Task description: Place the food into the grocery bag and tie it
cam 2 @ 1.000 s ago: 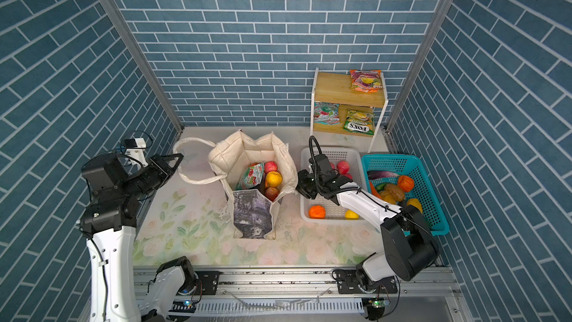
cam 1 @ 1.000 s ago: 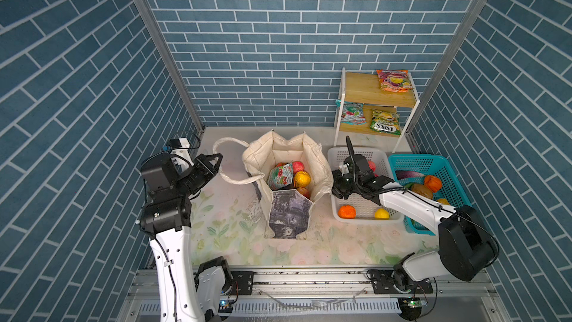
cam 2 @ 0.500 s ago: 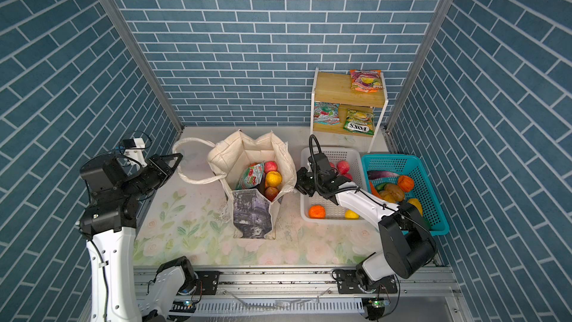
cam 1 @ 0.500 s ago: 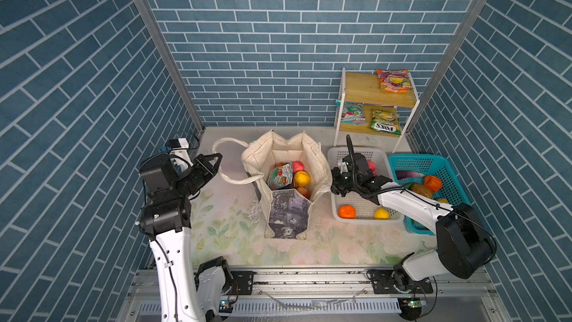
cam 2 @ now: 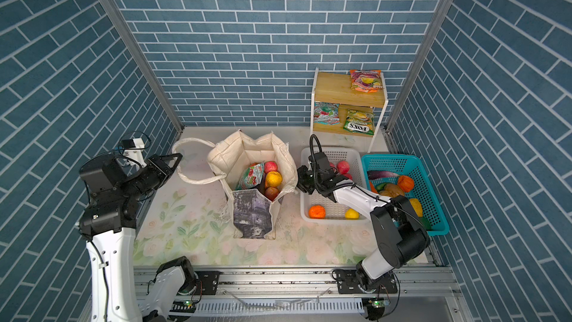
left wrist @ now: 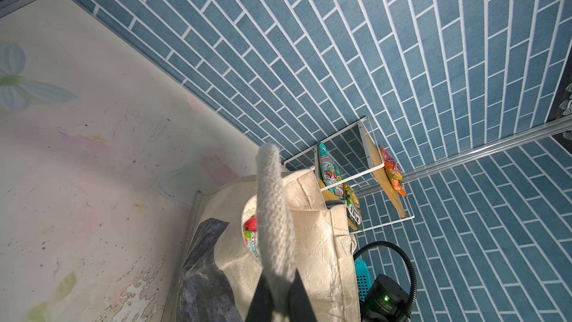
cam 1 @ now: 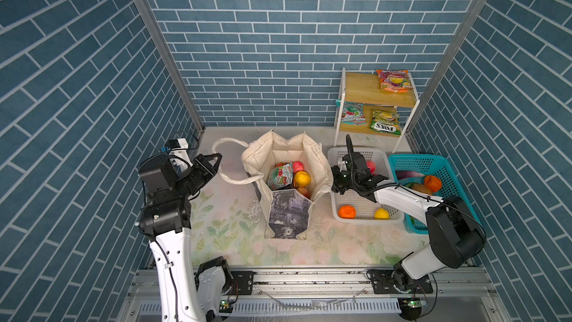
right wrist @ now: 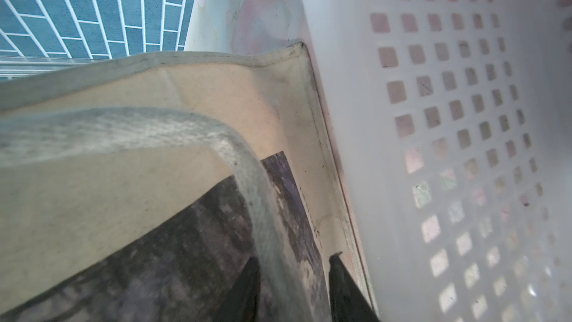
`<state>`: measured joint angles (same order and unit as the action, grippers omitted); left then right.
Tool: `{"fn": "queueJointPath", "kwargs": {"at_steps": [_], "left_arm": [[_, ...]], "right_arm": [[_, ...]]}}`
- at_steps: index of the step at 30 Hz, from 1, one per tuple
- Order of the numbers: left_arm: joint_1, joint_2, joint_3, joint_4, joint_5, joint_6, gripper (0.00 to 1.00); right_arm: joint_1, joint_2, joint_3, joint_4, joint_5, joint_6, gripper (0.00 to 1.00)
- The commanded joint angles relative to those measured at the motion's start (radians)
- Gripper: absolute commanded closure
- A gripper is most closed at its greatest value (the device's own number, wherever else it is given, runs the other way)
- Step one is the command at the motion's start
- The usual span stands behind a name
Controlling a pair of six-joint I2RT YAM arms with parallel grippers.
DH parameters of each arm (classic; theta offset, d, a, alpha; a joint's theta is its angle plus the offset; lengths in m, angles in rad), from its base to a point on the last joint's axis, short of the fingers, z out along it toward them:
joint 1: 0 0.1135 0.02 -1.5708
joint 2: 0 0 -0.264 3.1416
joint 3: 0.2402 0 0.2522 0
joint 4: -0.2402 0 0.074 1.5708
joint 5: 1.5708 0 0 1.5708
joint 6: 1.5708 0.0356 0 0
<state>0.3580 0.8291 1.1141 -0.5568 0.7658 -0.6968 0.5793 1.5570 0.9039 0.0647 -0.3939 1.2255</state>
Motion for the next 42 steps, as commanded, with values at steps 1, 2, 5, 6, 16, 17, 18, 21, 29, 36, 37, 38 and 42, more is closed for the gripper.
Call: {"fn": "queueJointPath", "kwargs": {"at_steps": [1, 2, 5, 6, 16, 17, 18, 21, 29, 36, 37, 38, 42], "left_arm": [[0.011, -0.013, -0.007, 0.047, 0.013, -0.001, 1.0], [0.011, -0.015, -0.008, 0.047, 0.014, 0.0, 1.0], [0.011, -0.014, -0.01, 0.052, 0.016, -0.005, 1.0], [0.011, -0.014, -0.011, 0.054, 0.017, -0.007, 1.0], [0.015, -0.006, 0.026, 0.042, 0.021, -0.011, 1.0], [0.016, -0.007, 0.031, 0.04, 0.02, -0.012, 1.0], [0.016, -0.004, 0.035, 0.041, 0.02, -0.014, 1.0], [0.016, -0.008, 0.038, 0.067, 0.031, -0.023, 1.0], [-0.011, 0.008, 0.108, 0.081, 0.06, -0.001, 1.0], [-0.081, 0.059, 0.202, 0.089, 0.068, 0.002, 1.0], [-0.095, 0.066, 0.214, 0.09, 0.064, 0.002, 1.0], [-0.108, 0.072, 0.222, 0.093, 0.059, 0.001, 1.0], [-0.205, 0.109, 0.252, 0.105, 0.018, 0.002, 1.0]], "right_arm": [[-0.001, 0.012, 0.032, 0.03, -0.016, 0.012, 0.66], [-0.001, 0.011, 0.032, 0.031, -0.016, 0.012, 0.67], [-0.005, -0.004, 0.03, 0.033, -0.011, 0.007, 0.74], [-0.008, -0.011, 0.03, 0.032, -0.004, 0.003, 0.77], [-0.039, -0.276, 0.088, -0.225, 0.161, -0.148, 0.89], [-0.04, -0.311, 0.1, -0.258, 0.185, -0.17, 0.9], [-0.039, -0.346, 0.115, -0.291, 0.211, -0.195, 0.91], [-0.041, -0.414, 0.163, -0.355, 0.243, -0.252, 0.93], [-0.041, -0.402, 0.315, -0.361, 0.126, -0.344, 0.98], [-0.002, -0.331, 0.408, -0.316, 0.017, -0.396, 1.0], [0.012, -0.32, 0.423, -0.315, 0.012, -0.412, 1.0], [0.026, -0.309, 0.438, -0.314, 0.009, -0.428, 1.0], [0.102, -0.253, 0.512, -0.317, 0.006, -0.509, 1.0]]}}
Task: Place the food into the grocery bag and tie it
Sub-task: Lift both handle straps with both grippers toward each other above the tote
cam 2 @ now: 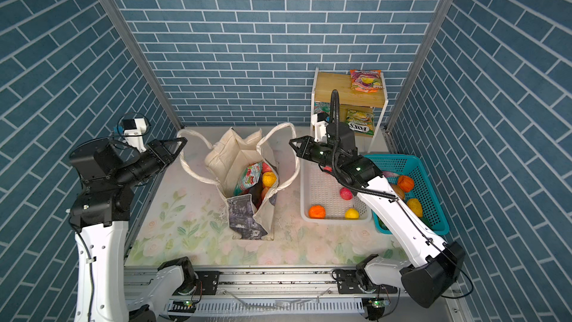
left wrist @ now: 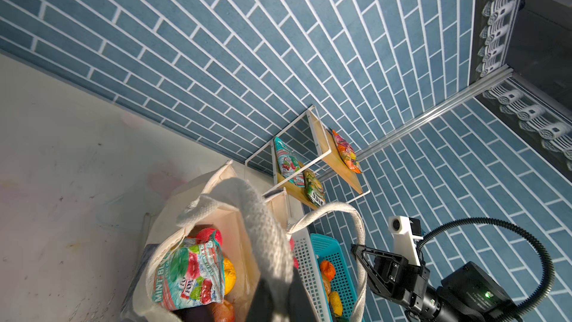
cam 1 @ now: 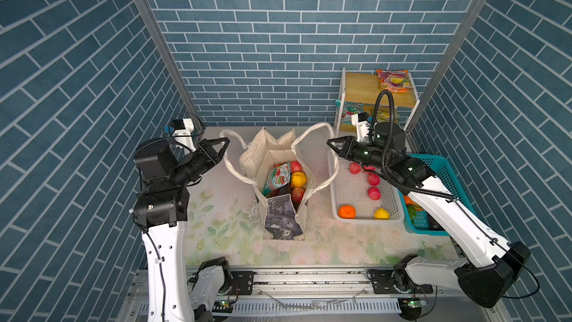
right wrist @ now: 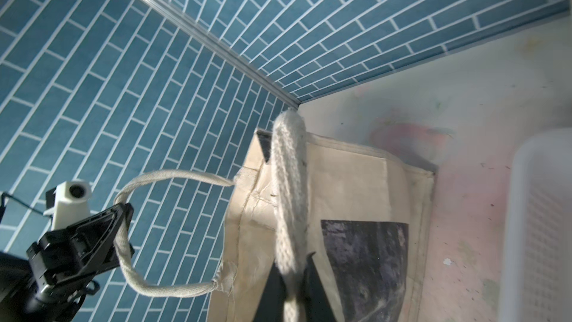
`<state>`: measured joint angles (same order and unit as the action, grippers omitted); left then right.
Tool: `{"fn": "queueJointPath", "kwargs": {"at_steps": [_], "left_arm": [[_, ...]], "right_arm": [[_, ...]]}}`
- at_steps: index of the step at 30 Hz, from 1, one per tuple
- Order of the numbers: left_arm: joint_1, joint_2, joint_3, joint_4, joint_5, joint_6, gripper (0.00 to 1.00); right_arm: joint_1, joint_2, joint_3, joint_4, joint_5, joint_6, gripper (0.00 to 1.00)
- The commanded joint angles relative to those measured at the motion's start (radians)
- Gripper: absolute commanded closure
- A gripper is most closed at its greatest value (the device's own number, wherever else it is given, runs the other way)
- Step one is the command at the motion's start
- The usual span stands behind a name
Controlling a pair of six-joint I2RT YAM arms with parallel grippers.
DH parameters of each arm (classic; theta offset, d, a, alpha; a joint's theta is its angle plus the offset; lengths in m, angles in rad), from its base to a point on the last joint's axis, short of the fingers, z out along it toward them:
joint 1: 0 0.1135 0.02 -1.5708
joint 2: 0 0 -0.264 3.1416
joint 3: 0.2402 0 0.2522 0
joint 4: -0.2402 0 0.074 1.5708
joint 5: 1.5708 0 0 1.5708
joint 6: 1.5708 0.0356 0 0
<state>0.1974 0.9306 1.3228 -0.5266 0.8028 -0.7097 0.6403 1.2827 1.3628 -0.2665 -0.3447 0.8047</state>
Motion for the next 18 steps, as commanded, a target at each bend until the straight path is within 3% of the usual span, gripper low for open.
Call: {"fn": "queueJointPath", "kwargs": {"at_steps": [1, 12, 18], "left_arm": [[-0.072, 0.018, 0.048, 0.078, -0.033, 0.017, 1.0], [-0.288, 0.102, 0.093, 0.115, -0.163, 0.033, 1.0], [-0.36, 0.132, 0.093, 0.14, -0.2, 0.033, 1.0]], "right_arm": [[0.062, 0.038, 0.071, 0.017, -0.046, -0.108, 1.0], [0.189, 0.18, 0.19, 0.047, -0.131, -0.222, 1.0], [0.239, 0.247, 0.244, 0.031, -0.16, -0.272, 1.0]]}}
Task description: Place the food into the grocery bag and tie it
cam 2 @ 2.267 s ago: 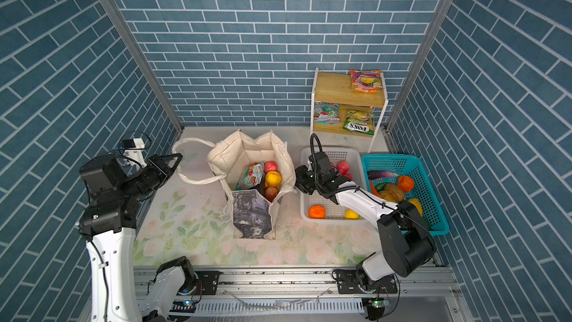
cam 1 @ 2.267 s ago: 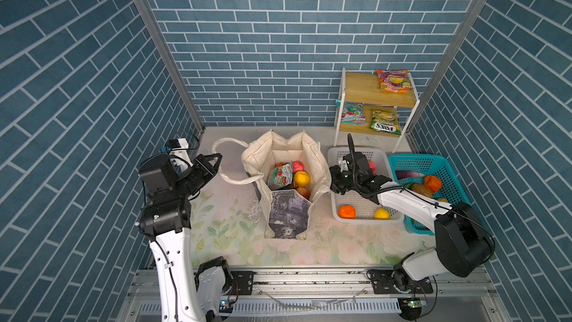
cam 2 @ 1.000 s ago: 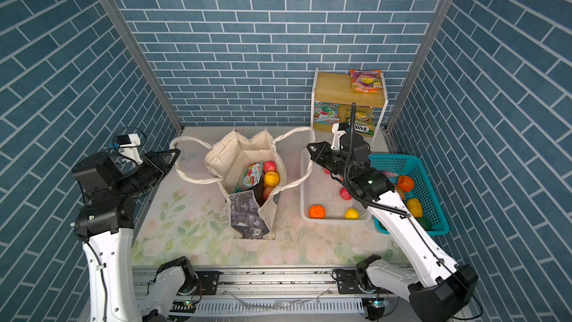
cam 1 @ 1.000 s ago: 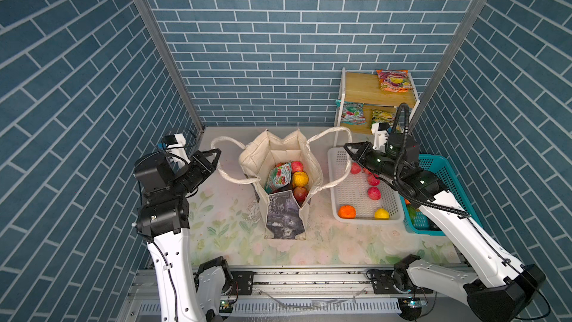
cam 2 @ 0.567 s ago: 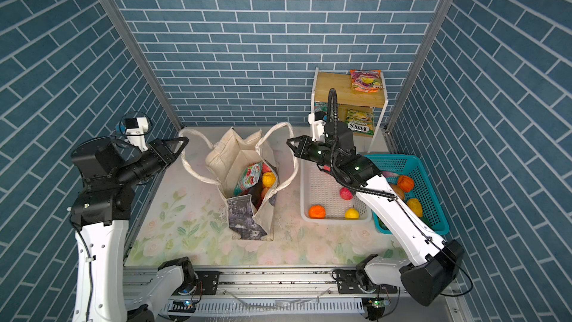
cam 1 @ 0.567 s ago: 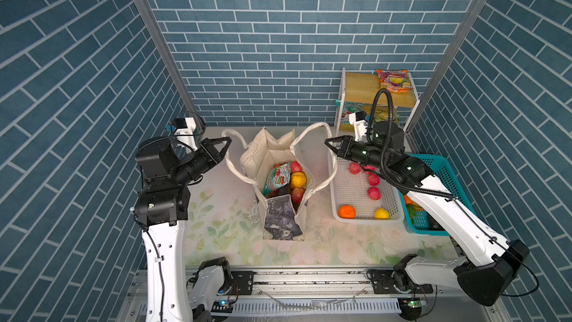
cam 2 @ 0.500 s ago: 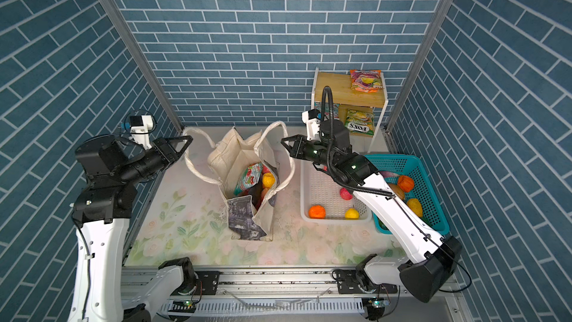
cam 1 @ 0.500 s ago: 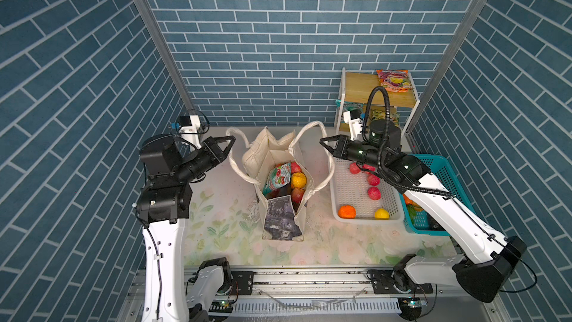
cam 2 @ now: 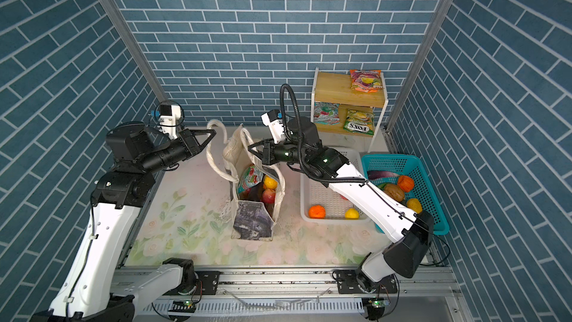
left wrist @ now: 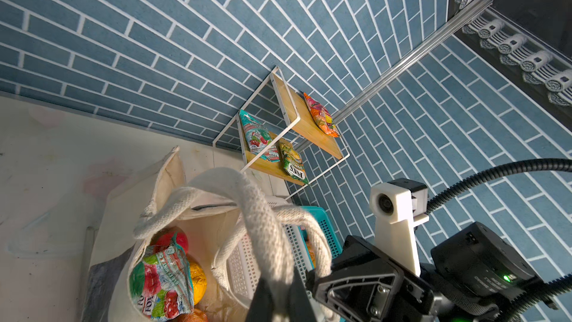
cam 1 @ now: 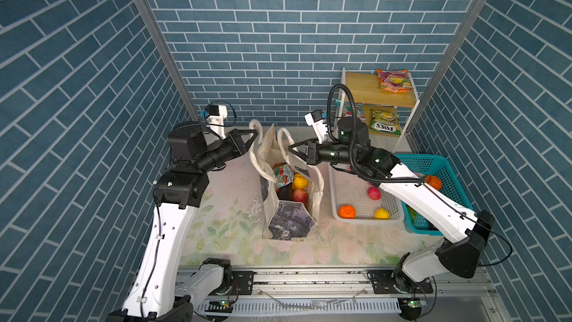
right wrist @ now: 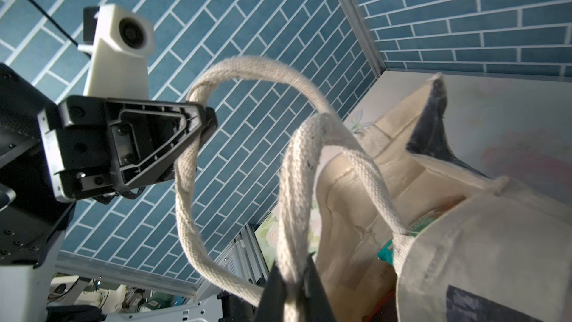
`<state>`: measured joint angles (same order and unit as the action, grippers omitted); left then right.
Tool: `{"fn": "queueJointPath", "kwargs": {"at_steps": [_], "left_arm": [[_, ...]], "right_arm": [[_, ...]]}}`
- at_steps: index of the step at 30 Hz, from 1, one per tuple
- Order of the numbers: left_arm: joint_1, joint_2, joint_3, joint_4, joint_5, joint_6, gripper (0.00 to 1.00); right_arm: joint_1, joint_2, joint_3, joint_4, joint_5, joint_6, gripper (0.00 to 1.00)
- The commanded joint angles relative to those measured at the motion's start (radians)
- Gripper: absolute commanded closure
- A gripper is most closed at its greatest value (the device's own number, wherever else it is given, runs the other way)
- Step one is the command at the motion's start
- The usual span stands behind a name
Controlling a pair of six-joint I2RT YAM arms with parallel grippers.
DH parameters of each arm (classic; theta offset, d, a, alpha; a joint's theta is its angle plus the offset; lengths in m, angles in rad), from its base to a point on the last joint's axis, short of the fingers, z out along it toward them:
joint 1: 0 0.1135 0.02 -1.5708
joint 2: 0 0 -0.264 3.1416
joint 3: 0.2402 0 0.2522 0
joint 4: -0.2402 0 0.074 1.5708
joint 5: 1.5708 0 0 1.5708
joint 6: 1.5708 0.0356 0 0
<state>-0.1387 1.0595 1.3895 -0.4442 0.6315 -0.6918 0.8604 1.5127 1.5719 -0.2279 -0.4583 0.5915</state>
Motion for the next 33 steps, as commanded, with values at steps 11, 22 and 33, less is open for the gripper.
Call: {"fn": "queueJointPath", "kwargs": {"at_steps": [11, 22, 33], "left_arm": [[-0.071, 0.003, 0.001, 0.073, -0.044, 0.015, 1.0], [-0.09, -0.014, -0.015, 0.078, 0.0, 0.001, 1.0], [-0.091, -0.047, -0.017, -0.002, 0.052, 0.025, 1.0]], "right_arm": [[0.051, 0.096, 0.088, -0.008, -0.066, -0.061, 1.0], [0.053, 0.204, 0.209, 0.023, -0.07, -0.068, 1.0], [0.037, 0.321, 0.382, 0.087, -0.027, -0.076, 1.0]]}}
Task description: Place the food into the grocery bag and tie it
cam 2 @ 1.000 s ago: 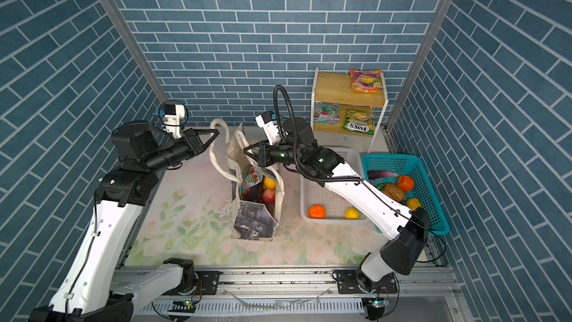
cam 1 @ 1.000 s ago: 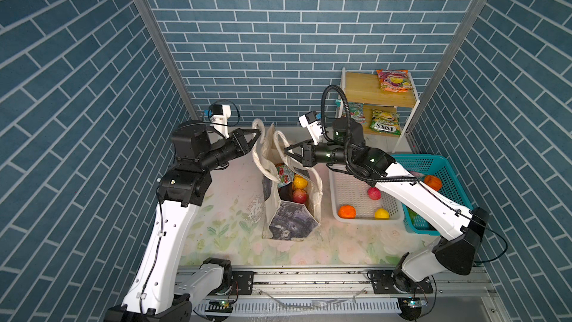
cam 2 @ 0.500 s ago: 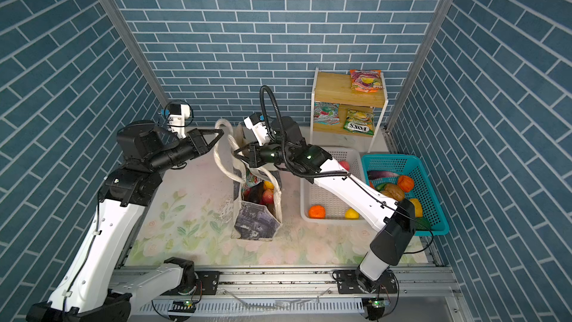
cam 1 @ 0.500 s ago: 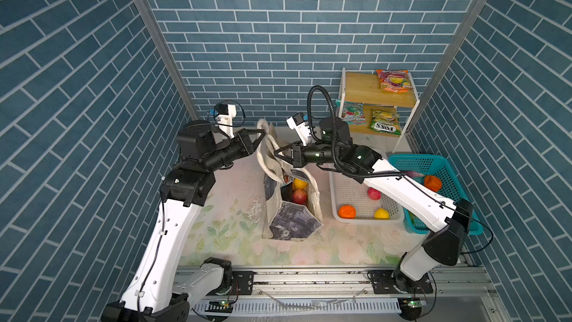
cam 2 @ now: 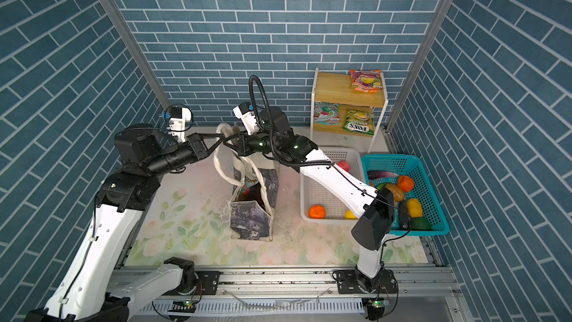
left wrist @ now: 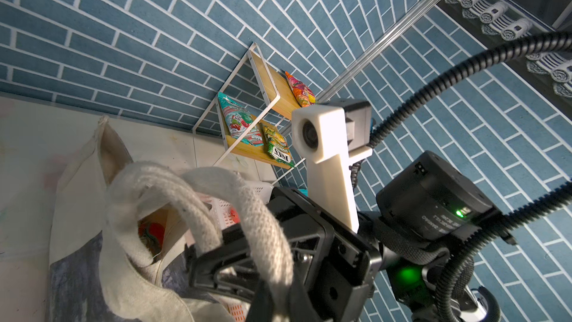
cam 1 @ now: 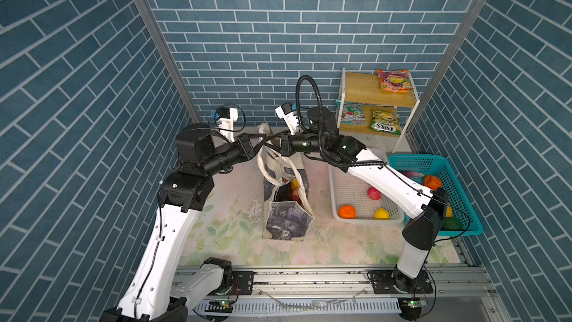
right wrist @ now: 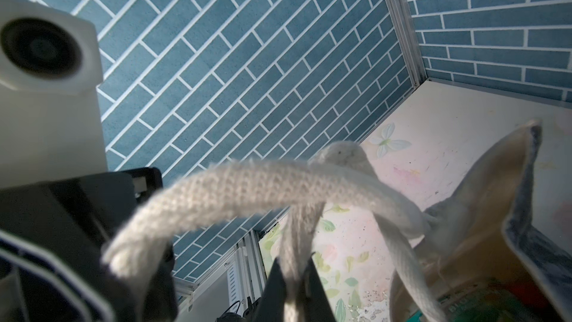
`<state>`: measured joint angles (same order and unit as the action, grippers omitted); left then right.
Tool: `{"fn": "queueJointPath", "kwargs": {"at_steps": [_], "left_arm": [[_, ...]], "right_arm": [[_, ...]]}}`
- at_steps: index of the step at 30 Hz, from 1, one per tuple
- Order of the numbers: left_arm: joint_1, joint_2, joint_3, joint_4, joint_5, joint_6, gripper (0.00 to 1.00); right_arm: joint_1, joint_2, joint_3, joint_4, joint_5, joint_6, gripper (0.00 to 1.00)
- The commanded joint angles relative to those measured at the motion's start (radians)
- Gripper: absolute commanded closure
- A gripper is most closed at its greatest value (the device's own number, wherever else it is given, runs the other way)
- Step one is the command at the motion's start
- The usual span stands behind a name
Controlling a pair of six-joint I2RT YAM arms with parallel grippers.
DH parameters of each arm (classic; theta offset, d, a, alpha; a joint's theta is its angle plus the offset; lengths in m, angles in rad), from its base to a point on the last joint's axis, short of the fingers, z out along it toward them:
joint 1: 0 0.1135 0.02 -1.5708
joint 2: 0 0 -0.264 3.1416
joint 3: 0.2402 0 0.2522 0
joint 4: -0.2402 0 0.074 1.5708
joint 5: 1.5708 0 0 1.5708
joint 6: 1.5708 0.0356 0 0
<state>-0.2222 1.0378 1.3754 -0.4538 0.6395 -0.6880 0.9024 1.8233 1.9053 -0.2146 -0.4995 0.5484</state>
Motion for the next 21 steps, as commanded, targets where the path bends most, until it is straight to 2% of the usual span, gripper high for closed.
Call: {"fn": "queueJointPath", "kwargs": {"at_steps": [1, 8, 9, 15, 18, 21], "left_arm": [[-0.008, -0.027, -0.007, 0.005, 0.049, 0.021, 1.0], [-0.008, -0.031, -0.036, -0.015, 0.086, 0.021, 0.98], [-0.008, -0.033, -0.04, -0.018, 0.087, 0.019, 0.95], [-0.007, -0.064, -0.059, -0.027, 0.058, 0.037, 0.51], [-0.004, -0.097, -0.069, -0.029, -0.001, 0.039, 0.44], [0.004, -0.154, -0.1, 0.005, -0.065, 0.028, 0.32]], "right_arm": [[-0.008, 0.014, 0.054, 0.087, 0.016, -0.029, 1.0], [-0.016, 0.013, 0.047, 0.182, 0.035, 0.002, 1.0], [-0.017, 0.007, 0.035, 0.201, 0.04, 0.006, 1.0], [-0.024, -0.025, -0.025, 0.276, 0.062, 0.024, 1.0], [-0.026, -0.034, -0.045, 0.294, 0.063, 0.027, 1.0], [-0.028, -0.045, -0.065, 0.308, 0.062, 0.029, 1.0]]}}
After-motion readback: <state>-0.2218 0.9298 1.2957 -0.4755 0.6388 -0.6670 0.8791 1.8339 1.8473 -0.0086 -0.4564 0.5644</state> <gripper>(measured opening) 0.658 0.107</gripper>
